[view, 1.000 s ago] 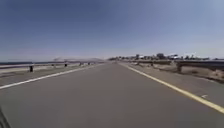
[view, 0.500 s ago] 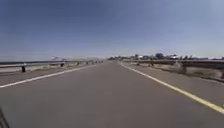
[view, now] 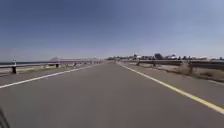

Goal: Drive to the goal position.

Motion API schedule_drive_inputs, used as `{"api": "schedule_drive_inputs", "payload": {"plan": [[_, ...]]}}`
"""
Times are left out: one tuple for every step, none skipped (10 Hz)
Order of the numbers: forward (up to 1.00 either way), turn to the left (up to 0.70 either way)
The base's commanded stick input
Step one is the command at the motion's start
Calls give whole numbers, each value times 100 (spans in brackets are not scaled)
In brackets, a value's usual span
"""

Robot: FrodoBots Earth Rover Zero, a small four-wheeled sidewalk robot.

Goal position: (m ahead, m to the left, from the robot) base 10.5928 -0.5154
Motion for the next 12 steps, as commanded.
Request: {"api": "schedule_drive_inputs", "payload": {"plan": [[100, 0], [100, 0], [100, 0], [100, 0], [100, 0], [100, 0], [100, 0], [100, 0], [100, 0], [100, 0], [100, 0], [100, 0]]}}
